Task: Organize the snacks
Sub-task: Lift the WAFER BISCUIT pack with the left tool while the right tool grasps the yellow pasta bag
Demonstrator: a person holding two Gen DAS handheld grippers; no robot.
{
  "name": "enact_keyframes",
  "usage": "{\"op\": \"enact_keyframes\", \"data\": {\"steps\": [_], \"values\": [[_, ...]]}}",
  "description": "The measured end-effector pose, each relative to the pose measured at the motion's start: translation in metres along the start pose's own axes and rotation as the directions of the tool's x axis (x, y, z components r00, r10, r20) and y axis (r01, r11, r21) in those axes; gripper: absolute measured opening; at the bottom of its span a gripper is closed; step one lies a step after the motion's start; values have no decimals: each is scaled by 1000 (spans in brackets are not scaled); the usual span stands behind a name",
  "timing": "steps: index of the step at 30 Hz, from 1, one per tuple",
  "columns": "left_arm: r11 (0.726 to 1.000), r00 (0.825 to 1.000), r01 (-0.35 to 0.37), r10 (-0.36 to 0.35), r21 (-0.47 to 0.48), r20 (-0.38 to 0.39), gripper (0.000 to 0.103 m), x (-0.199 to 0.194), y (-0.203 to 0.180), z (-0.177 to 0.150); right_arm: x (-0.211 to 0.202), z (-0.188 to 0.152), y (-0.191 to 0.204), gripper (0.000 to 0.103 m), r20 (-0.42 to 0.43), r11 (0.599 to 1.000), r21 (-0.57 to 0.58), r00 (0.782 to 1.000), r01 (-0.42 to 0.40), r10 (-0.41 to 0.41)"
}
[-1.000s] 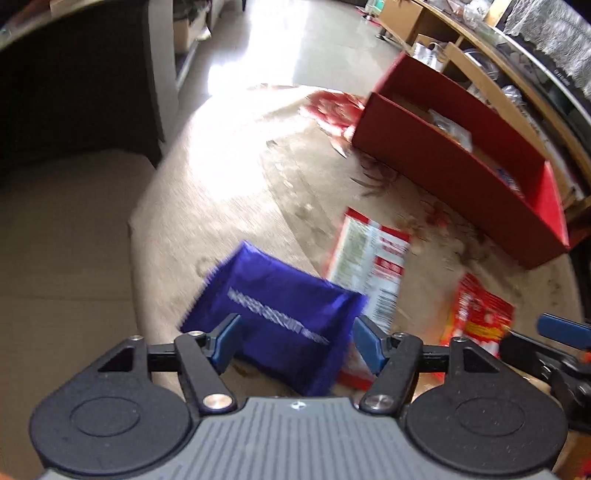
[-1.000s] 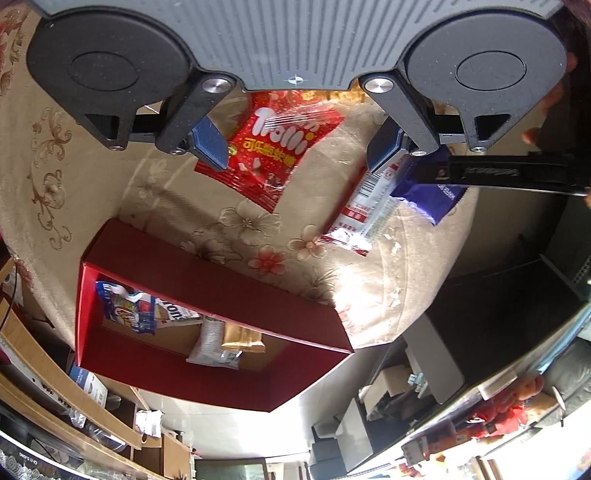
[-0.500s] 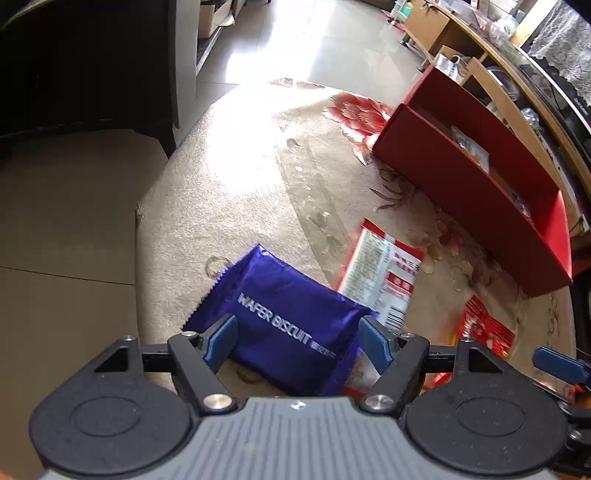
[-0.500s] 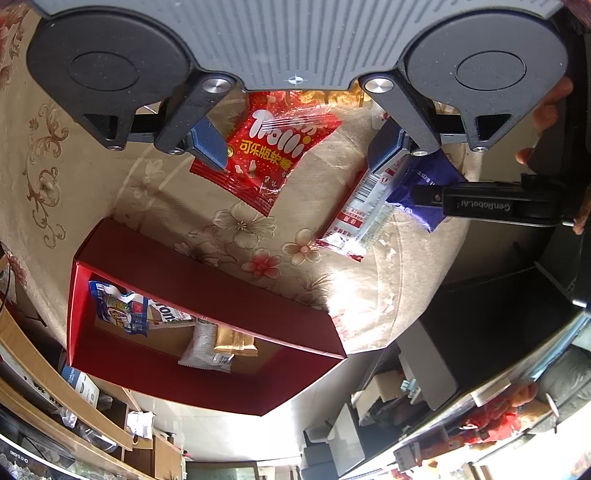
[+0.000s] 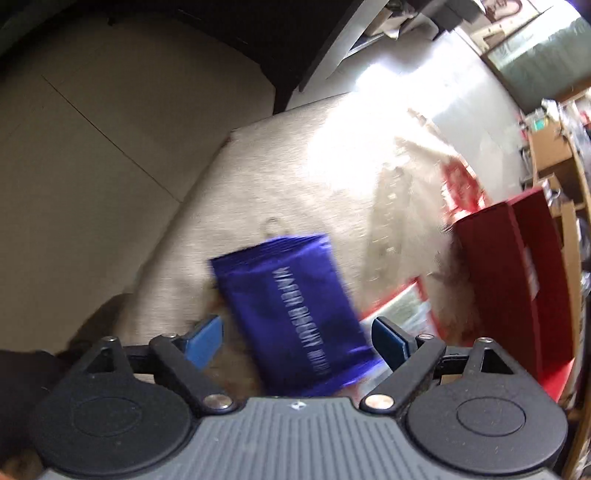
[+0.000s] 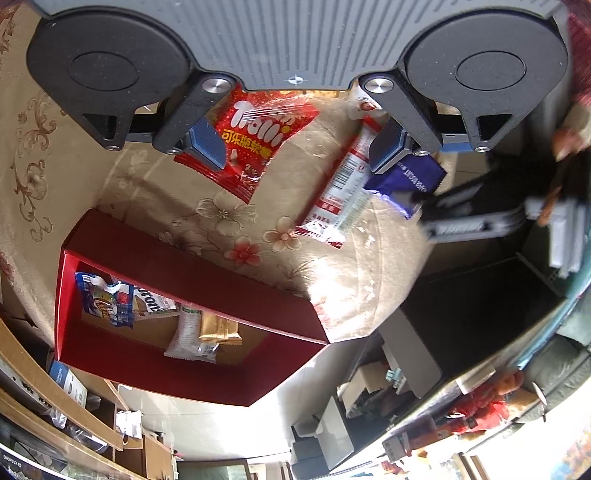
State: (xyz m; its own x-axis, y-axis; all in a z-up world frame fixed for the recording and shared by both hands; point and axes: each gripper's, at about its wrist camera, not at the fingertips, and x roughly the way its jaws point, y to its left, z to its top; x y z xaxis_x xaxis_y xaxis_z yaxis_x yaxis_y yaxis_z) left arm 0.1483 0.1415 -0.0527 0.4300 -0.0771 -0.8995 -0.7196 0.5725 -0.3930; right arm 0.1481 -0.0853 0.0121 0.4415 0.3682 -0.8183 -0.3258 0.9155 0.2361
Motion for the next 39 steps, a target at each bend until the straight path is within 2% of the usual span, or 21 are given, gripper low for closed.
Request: {"op": "enact_keyframes", "data": {"steps": [2,6,9,12,13,16,18,20,23,26,28,30,31,32,34,39], "values": [[1000,999,-28,28,0,26,84,4,-14,-1,-3,0,-1,89,2,1000,-4,1000,-8,8],[992,991,-112,108,56,82,82,11,-28,-13,-11,1,-7,89,18,1000,4,1000,-5,5],[984,986,-149,141,93,89,81,15,-36,-14,-15,2,-12,89,34,1000,14,999,10,-10],[978,987,-146,134,150,92,70,14,-38,-13,-17,-2,-14,89,37,1000,9,999,19,-20],[968,988,-143,127,205,93,67,13,-39,-14,-17,-3,-14,88,36,1000,1,999,26,-26],[905,992,-118,94,408,80,63,10,-39,-21,-19,-5,-14,88,39,999,-20,998,47,-46],[847,998,-56,49,529,26,62,6,-36,-28,-21,-5,-15,88,42,999,-23,998,47,-46],[812,1000,-8,23,584,-18,62,3,-31,-33,-20,-6,-15,88,37,999,-28,998,43,-42],[837,999,18,2,547,-36,63,2,-26,-29,-14,-9,-15,88,9,998,-38,999,53,-52],[851,1000,12,-1,525,-22,73,3,-28,-31,-6,-12,-13,88,-22,997,-42,997,69,-69],[844,1000,-21,12,536,20,73,3,-30,-40,-3,-16,-12,88,-41,996,-50,996,75,-77],[819,998,-65,39,570,58,68,4,-36,-50,-3,-23,-11,89,-57,995,-54,995,82,-85],[815,998,-55,30,577,53,66,4,-37,-51,-3,-27,-10,90,-64,995,-54,994,84,-87],[815,999,-35,16,578,37,58,2,-38,-51,-3,-32,-8,90,-71,995,-54,994,83,-87],[821,1000,15,-13,571,-7,57,0,-36,-48,-1,-42,-3,91,-89,995,-58,992,82,-87],[826,998,67,-56,560,-36,57,-12,-29,-43,15,-57,14,91,-142,990,-106,984,92,-107]]}}
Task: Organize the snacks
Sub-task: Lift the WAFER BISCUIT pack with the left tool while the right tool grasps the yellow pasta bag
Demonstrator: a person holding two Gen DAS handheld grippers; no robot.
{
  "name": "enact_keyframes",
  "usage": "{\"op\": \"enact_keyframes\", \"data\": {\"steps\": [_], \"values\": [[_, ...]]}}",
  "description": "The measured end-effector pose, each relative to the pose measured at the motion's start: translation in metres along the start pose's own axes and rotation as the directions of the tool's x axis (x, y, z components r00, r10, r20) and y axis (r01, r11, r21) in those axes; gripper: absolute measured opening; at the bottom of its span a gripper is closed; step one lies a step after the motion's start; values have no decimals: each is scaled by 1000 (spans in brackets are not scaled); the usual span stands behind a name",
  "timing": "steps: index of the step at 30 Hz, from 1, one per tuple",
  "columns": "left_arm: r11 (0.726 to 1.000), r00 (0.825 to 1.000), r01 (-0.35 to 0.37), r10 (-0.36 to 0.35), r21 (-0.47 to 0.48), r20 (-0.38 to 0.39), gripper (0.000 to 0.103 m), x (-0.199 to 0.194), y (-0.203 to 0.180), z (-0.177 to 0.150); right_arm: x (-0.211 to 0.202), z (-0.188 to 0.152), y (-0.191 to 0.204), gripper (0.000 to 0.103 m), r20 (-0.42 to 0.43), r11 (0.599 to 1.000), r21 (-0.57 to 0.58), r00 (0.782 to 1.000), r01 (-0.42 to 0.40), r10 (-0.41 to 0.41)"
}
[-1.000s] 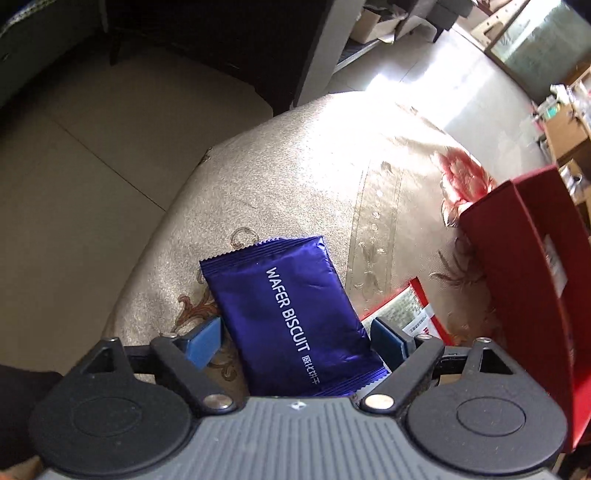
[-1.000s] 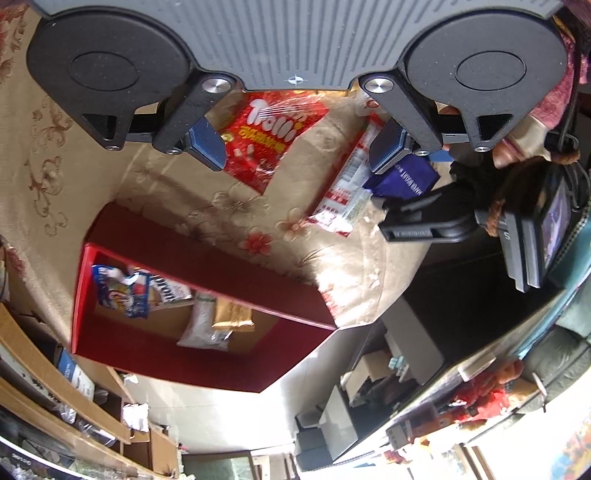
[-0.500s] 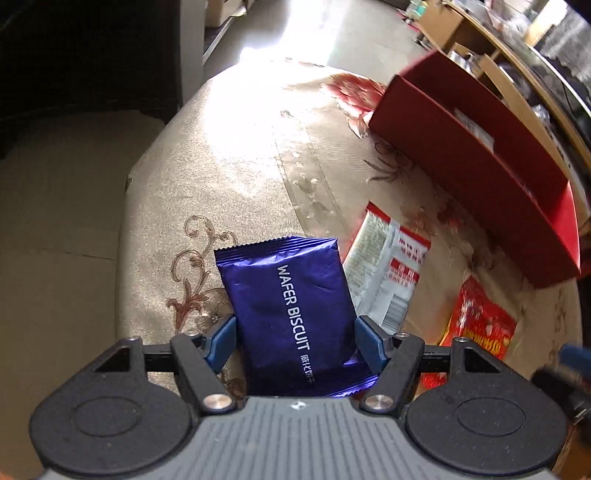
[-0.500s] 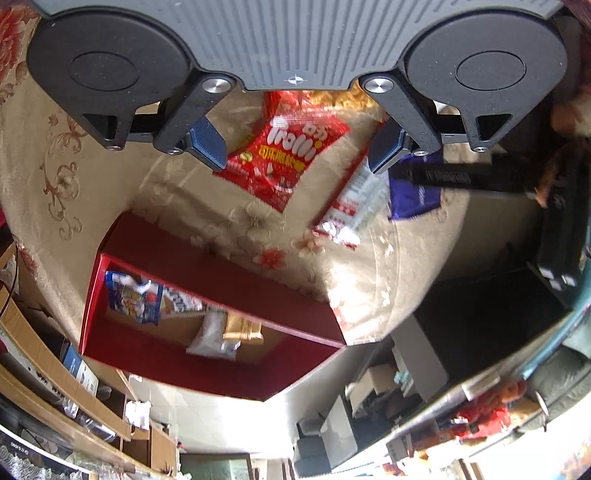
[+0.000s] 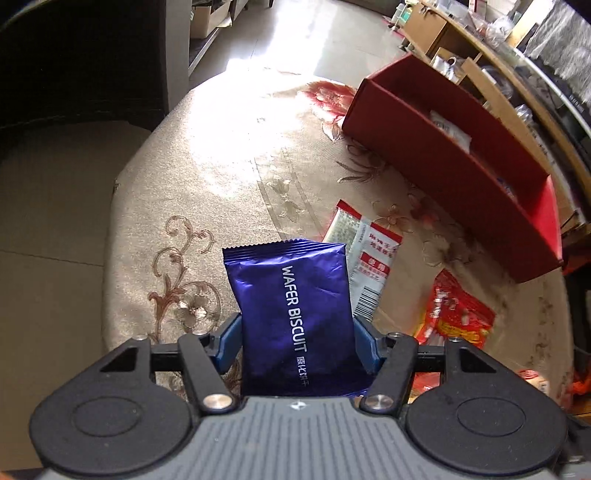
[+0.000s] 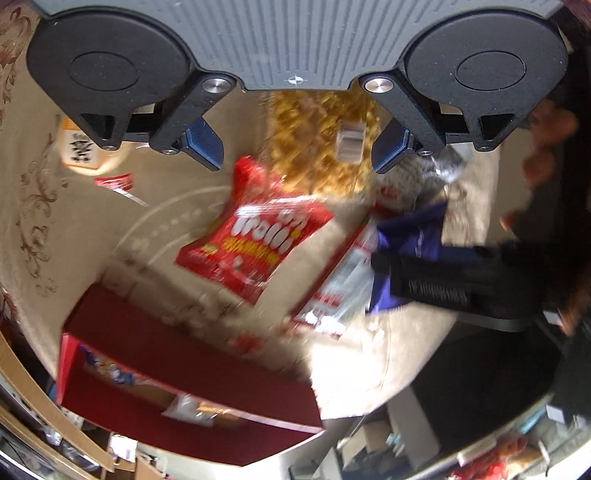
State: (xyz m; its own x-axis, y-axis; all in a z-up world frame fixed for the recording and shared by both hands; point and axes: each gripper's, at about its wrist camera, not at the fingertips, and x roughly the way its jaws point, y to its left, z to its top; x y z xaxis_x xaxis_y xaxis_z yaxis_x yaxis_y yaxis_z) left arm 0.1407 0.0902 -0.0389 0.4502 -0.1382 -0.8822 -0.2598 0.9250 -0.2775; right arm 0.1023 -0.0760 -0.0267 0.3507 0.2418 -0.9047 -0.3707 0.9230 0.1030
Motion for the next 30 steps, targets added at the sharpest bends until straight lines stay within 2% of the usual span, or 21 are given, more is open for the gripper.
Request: {"op": "enact_keyframes", "data": {"steps": [6,9,11,13,20,22,24,26,30], "values": [[1000,1000,10,-10,8,-18,57,-1,3,-3,26,-7,20,92,-59,998,-62,998,13,-16],[1000,999,5,-4,16,-40,57,6,1,-5,30,-7,21,86,-50,996,-76,997,47,-51],[999,999,-2,3,43,-35,57,5,-4,-6,26,-7,18,78,-36,996,-74,998,49,-52],[999,999,2,0,53,-36,57,5,-6,-7,21,-8,17,76,-16,996,-69,998,64,-65],[994,1000,10,-7,106,-30,57,-4,-16,-12,1,-10,2,63,26,999,-3,999,37,-37],[994,999,4,0,112,-35,57,-4,-17,-12,3,-12,1,66,15,999,9,999,38,-38],[994,999,-2,6,111,-36,57,-1,-16,-14,8,-14,1,74,3,999,23,999,42,-42],[995,999,-13,17,101,-34,58,4,-16,-13,15,-17,7,85,-2,997,-10,997,80,-80],[996,999,-34,37,85,-34,61,13,-16,-10,20,-24,20,90,2,995,-58,996,84,-84]]}}
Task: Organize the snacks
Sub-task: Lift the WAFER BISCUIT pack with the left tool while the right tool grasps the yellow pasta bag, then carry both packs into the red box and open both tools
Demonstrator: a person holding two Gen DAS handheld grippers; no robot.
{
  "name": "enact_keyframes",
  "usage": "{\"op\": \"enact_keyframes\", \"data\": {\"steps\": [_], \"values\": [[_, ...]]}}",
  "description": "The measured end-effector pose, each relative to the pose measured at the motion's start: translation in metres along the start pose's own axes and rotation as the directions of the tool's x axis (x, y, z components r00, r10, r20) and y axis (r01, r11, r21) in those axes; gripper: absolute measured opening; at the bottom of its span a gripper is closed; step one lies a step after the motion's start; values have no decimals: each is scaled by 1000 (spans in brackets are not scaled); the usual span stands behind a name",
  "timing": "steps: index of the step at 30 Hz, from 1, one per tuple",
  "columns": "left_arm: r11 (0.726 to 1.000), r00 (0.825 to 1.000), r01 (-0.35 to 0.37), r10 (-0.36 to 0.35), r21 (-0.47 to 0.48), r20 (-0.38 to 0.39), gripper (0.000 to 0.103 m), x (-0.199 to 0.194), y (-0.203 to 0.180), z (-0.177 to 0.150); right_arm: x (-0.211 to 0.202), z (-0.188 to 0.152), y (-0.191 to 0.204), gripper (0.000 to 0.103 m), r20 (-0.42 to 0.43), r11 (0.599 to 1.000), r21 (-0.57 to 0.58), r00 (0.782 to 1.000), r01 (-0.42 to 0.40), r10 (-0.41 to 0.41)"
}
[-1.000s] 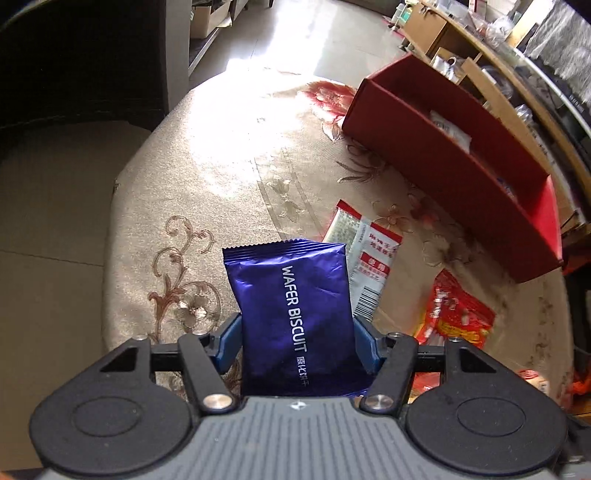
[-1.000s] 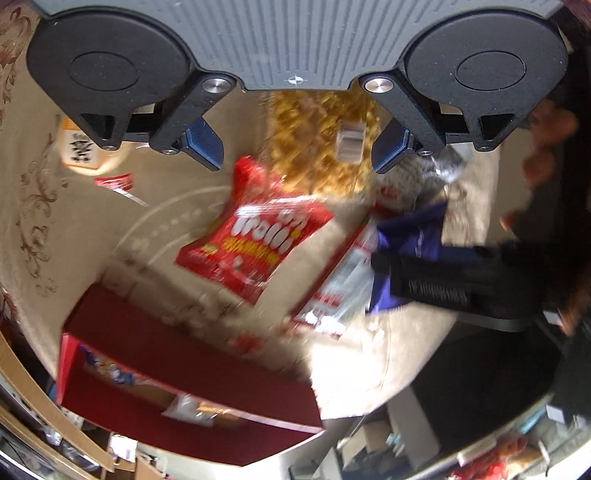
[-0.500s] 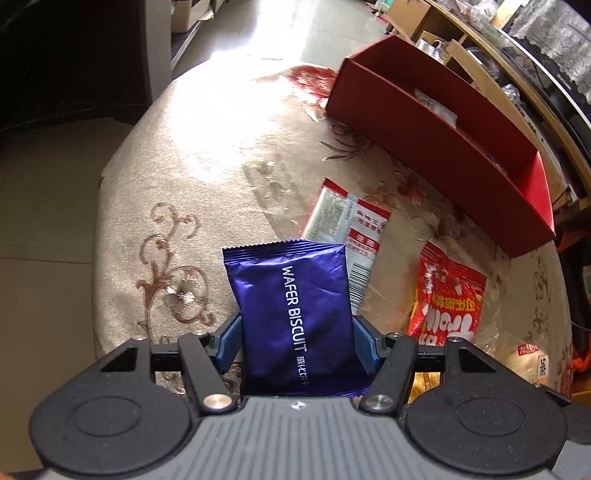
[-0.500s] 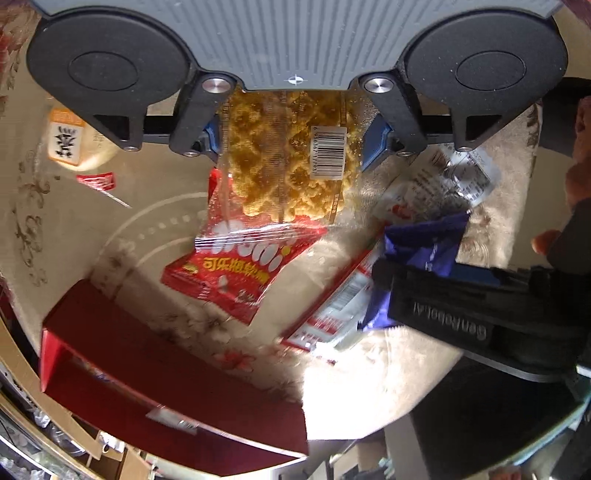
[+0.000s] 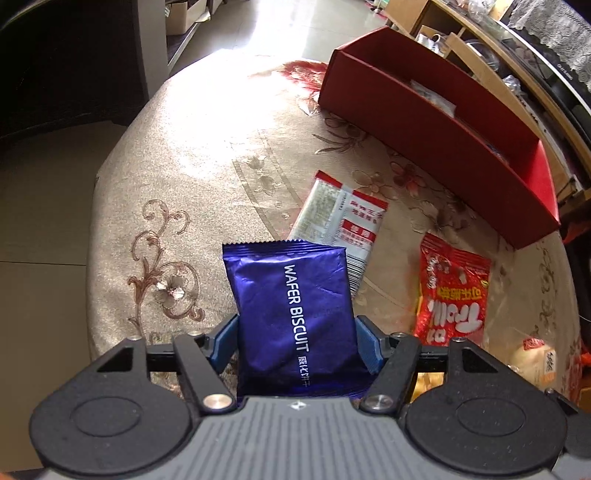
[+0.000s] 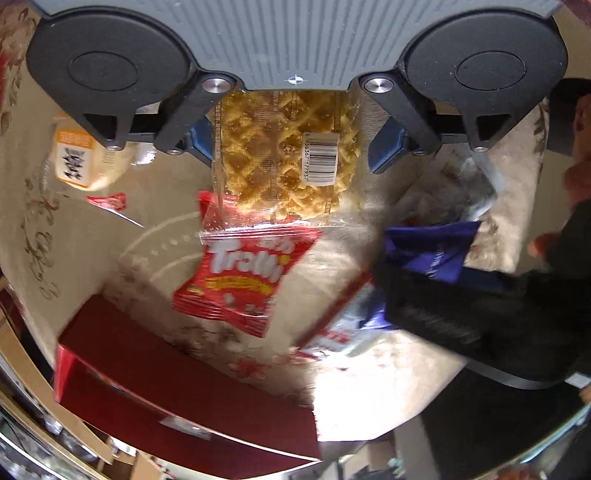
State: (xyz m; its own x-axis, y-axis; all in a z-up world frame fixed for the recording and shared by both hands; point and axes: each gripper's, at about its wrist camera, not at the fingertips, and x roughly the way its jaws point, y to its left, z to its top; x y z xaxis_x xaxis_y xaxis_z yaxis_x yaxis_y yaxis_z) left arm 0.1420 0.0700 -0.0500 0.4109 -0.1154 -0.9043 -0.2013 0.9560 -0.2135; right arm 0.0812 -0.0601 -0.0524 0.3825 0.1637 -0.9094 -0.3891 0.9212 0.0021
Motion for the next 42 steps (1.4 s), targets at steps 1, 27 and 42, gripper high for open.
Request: {"op": "enact_keyframes", "data": {"steps": [1,27,42], "values": [[1000,1000,-7,7,4,3,62,2,-1,0,2,-1,2,93,5,1000,-9,1000,-2,2],[993,996,57,-63,100,62,57,-38,-19,-20,-38,-2,-29,57,111,993,114,993,26,-39],[992,996,11,-22,127,83,57,-36,-26,-16,-54,14,-43,49,178,990,139,984,-8,-16]]}}
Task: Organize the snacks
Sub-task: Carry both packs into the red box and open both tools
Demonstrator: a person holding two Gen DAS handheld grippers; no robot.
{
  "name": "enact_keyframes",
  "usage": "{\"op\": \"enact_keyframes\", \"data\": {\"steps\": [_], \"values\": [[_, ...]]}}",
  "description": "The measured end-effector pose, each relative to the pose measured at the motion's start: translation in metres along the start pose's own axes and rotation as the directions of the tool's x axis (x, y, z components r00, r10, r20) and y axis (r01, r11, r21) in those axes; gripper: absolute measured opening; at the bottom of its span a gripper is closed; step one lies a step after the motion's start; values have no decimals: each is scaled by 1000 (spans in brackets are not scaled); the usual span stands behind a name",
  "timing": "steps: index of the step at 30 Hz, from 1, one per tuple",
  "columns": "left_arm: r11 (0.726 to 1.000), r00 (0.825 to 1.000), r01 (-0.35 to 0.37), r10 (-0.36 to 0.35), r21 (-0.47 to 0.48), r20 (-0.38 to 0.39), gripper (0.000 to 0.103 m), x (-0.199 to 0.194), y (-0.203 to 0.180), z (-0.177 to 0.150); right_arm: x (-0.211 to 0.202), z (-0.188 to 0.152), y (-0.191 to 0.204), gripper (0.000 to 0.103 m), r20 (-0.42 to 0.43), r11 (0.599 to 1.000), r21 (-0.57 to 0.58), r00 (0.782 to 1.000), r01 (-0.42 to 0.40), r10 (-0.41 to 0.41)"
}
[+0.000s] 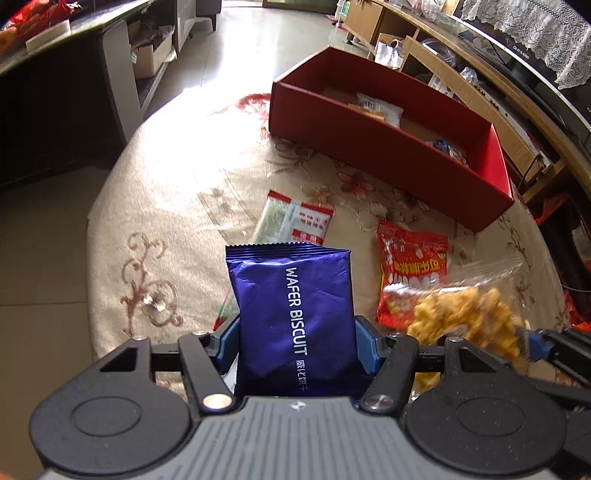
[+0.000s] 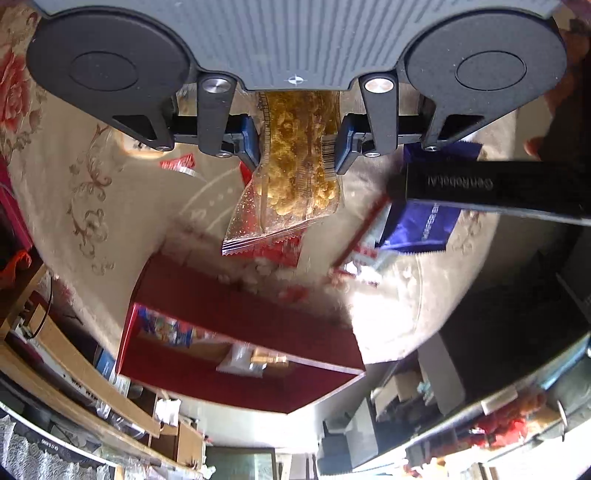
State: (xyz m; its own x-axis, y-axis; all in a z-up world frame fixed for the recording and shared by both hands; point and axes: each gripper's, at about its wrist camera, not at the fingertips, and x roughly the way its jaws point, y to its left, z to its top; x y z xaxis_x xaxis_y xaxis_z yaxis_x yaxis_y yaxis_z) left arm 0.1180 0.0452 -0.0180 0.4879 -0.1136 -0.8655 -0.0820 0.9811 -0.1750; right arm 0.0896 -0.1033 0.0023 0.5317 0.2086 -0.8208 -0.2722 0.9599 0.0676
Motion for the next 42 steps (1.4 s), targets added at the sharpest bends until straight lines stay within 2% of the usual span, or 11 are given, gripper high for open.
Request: {"op": "enact_keyframes", "data": {"steps": [12,22,29,35,38,42], "values": [[999,997,-8,5,34,77,57,4,-29,56,-5,66,-29,49,117,998,55,993,14,-21],[997,992,-21,12,73,125,57,38,-72,130,22,123,-71,49,152,992,120,987,30,-48],[996,988,-34,20,86,150,57,70,-93,171,53,146,-102,49,142,984,172,988,38,-63],[994,990,-51,37,100,138,57,101,-96,181,73,156,-114,48,138,981,190,989,26,-53],[994,991,-46,33,102,128,57,110,-94,182,87,155,-116,38,122,981,194,992,12,-36],[988,989,-75,57,132,135,58,116,-93,182,102,152,-115,39,88,981,193,995,19,-36]]}}
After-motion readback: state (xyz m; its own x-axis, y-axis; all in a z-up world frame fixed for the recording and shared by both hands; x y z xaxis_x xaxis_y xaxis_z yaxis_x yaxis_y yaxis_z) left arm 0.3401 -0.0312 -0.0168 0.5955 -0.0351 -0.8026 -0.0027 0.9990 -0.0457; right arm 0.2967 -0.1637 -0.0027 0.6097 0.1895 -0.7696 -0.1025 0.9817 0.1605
